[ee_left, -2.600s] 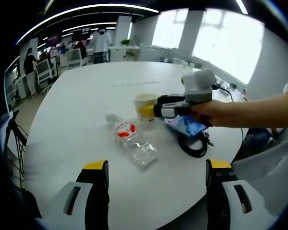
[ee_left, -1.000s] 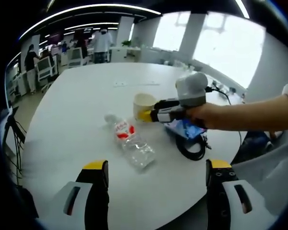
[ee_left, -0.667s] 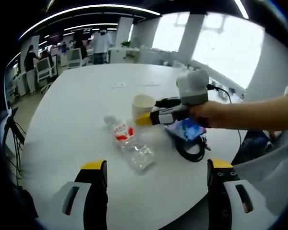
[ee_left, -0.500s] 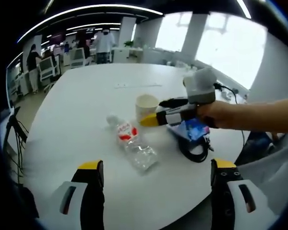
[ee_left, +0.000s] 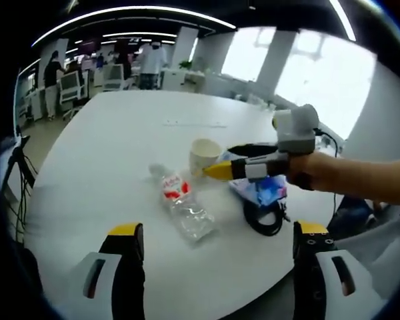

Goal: Arrange the tabletop items into an orderly group along one side of the table until the central work area is clear of visible clutter.

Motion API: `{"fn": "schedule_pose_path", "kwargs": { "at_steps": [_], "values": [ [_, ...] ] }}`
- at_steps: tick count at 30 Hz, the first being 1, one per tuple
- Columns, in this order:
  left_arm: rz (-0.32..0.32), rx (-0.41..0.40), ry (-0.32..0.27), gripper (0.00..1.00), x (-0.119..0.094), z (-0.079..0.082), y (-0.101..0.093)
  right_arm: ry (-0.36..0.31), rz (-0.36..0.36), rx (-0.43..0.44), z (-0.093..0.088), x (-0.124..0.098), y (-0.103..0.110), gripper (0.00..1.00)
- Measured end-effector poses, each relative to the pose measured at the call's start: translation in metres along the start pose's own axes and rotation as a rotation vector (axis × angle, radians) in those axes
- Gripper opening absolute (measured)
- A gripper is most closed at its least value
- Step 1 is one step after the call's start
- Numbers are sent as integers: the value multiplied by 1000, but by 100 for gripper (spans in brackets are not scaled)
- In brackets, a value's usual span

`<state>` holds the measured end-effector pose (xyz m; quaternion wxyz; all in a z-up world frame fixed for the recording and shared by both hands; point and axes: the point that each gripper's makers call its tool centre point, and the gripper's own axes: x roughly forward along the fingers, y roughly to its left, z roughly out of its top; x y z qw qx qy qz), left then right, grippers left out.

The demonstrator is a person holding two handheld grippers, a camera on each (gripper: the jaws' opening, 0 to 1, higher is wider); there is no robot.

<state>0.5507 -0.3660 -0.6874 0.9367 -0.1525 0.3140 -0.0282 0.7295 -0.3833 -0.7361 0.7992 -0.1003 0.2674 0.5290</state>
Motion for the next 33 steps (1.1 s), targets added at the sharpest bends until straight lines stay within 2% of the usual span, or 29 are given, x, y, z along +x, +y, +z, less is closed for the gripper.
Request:
{"fn": "schedule_pose_path", "kwargs": {
  "at_steps": [10,13,20,25,28,33],
  "values": [
    [-5,-42,-26,88,1,7,-1,-11,20,44,2,-19,26,72],
    [-15,-50,-31,88,1,9,-3,-13,28,55,2,-28,45,70],
    [-10,-71,-59,88,0,17,-1,7,42,82,-7,-36,70,68],
    [-5,-154,-101,87,-3,23,10,21,53,87,-14,-35,81,67],
    [-27,-224,-67,87,0,20,17,29,57,79,-18,-33,86,67],
    [-1,-227,-34,86,7,35,36,36,53,70,-24,-27,91,66]
  ]
}}
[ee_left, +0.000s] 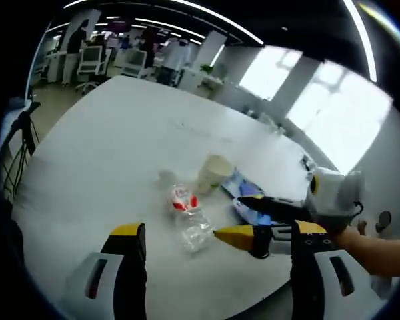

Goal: Arrange the tabletop items into an orderly group along one side of the table until the central work area is clear of visible clutter.

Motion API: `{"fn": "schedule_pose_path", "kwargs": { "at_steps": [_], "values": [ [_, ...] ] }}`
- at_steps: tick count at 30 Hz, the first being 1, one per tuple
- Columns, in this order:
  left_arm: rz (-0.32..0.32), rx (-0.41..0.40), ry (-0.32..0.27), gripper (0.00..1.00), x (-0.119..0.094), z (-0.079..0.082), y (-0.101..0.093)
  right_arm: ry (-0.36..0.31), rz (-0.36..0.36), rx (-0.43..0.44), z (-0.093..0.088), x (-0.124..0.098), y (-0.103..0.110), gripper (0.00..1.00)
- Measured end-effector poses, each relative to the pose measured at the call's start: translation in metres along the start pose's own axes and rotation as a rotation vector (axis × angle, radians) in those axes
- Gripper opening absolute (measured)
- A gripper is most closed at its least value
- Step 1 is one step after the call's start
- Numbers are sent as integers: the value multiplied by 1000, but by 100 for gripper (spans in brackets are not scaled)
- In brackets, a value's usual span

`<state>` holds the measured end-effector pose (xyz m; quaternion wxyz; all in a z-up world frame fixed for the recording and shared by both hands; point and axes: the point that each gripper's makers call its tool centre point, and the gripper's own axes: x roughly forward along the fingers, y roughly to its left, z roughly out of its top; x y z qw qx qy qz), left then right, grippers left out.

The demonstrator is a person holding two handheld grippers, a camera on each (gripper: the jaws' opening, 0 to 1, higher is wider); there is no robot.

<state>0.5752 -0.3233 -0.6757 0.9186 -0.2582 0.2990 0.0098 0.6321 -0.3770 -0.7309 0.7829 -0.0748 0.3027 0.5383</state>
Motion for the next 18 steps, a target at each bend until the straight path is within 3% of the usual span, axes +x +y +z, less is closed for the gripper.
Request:
{"fn": "schedule_pose_path", "kwargs": {
  "at_steps": [2,8,14,18],
  "values": [
    [4,6,42,85,6,4,4,7,1,3,-3,3,3,65],
    [29,-3,77,79,22,17,10,22,4,-5,-7,12,12,63],
    [20,-6,149,73,44,13,10,31,15,-19,-9,18,20,62],
    [8,-60,168,71,60,11,9,57,19,-64,-11,24,25,61]
  ]
}}
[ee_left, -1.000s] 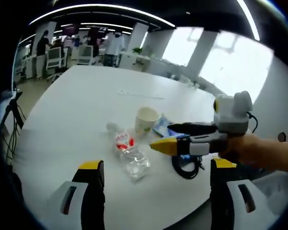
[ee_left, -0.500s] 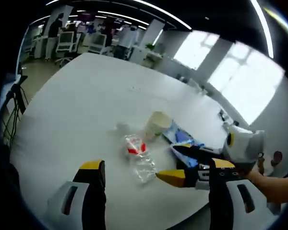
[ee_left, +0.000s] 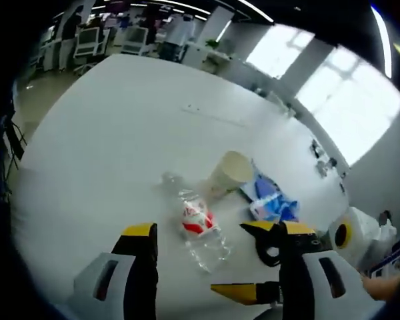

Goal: Arrange the tabletop items into an orderly group along one side of the table until the central work area is clear of visible clutter.

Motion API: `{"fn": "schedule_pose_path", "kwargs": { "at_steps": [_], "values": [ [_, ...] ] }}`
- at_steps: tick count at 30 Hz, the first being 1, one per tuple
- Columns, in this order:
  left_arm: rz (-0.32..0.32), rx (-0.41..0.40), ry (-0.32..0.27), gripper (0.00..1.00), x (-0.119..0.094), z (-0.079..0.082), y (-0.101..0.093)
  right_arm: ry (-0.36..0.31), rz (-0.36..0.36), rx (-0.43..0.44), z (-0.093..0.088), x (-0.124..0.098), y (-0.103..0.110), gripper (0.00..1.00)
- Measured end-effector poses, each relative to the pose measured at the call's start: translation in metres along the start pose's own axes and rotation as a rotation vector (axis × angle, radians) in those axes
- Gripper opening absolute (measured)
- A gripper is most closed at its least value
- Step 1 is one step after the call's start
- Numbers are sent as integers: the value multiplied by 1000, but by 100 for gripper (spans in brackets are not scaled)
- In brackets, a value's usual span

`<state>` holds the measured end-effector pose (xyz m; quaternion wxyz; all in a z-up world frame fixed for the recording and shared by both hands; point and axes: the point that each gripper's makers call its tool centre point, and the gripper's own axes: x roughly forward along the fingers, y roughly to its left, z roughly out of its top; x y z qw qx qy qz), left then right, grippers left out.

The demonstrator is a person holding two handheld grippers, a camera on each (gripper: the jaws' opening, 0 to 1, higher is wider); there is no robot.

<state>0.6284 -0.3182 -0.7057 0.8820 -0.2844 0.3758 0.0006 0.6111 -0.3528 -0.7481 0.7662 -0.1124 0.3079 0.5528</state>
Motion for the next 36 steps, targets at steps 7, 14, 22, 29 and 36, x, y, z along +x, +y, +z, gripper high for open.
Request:
{"fn": "schedule_pose_path", "kwargs": {
  "at_steps": [7,14,22,29,36],
  "values": [
    [29,-3,29,70,17,0,8,21,-8,27,-5,10,0,58],
    [38,-14,45,69,33,5,15,45,-28,35,-10,17,-4,54],
    [62,-36,77,66,53,5,24,68,-25,15,-12,27,0,53],
    [103,-35,93,67,66,5,34,86,-58,-9,-16,30,-4,50],
    [123,-37,100,66,80,9,37,88,-70,3,-15,35,-10,45]
  ]
}}
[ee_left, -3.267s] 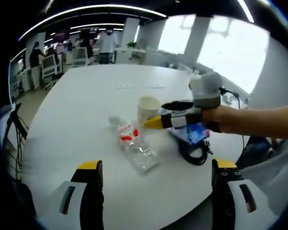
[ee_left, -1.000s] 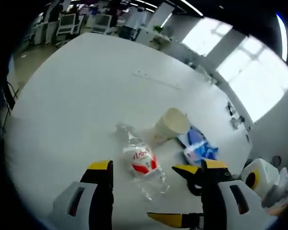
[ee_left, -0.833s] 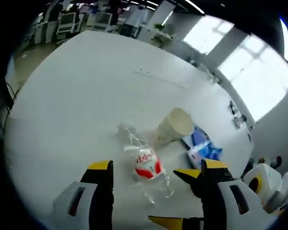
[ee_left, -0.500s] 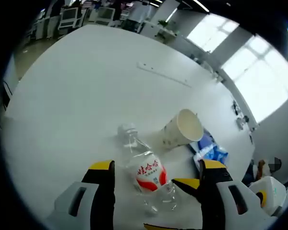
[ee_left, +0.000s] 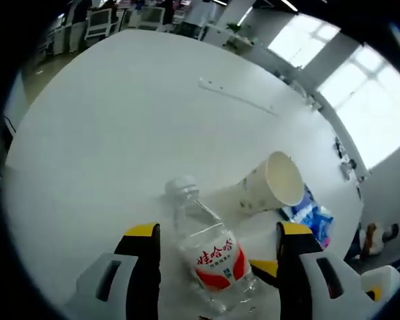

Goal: Arrange the tabletop items into an orderly group along one side of the table until the central work area is clear of visible clutter.

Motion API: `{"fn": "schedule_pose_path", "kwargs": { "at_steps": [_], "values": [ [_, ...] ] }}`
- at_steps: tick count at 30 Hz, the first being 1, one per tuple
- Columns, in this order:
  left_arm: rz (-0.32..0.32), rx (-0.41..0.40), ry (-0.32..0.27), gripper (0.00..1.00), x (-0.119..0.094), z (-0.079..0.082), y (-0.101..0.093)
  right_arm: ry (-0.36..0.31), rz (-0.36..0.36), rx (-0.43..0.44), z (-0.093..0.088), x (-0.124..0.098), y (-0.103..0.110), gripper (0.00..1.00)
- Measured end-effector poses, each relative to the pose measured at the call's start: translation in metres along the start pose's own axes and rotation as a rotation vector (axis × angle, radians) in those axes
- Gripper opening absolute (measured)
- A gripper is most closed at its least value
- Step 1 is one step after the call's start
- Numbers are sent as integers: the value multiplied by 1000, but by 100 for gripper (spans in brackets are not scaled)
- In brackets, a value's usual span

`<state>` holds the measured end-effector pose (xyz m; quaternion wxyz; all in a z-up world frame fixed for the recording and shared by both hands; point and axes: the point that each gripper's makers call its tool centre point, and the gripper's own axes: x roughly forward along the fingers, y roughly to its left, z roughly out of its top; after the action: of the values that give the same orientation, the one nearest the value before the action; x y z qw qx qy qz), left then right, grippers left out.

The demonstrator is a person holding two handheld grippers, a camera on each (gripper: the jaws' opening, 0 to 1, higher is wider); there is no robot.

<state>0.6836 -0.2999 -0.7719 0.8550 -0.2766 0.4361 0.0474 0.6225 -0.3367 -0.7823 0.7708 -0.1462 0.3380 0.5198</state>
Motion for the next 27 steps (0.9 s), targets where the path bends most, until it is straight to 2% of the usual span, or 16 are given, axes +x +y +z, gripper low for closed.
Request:
{"fn": "schedule_pose_path", "kwargs": {
  "at_steps": [5,8,14,18,24,27],
  "values": [
    [9,-2,13,64,9,0,4,-11,-2,28,1,3,-2,44],
    [28,5,19,64,12,-2,6,5,-5,5,-4,5,-3,42],
    [37,16,35,62,17,-5,7,-4,6,28,-5,8,-2,43],
    [47,1,41,55,19,-7,8,-2,14,34,-6,9,-1,43],
    [83,29,45,44,20,-8,17,-8,19,48,-8,11,-1,43],
    [83,16,45,43,20,-7,17,-15,17,42,-7,10,-1,43]
  ]
}}
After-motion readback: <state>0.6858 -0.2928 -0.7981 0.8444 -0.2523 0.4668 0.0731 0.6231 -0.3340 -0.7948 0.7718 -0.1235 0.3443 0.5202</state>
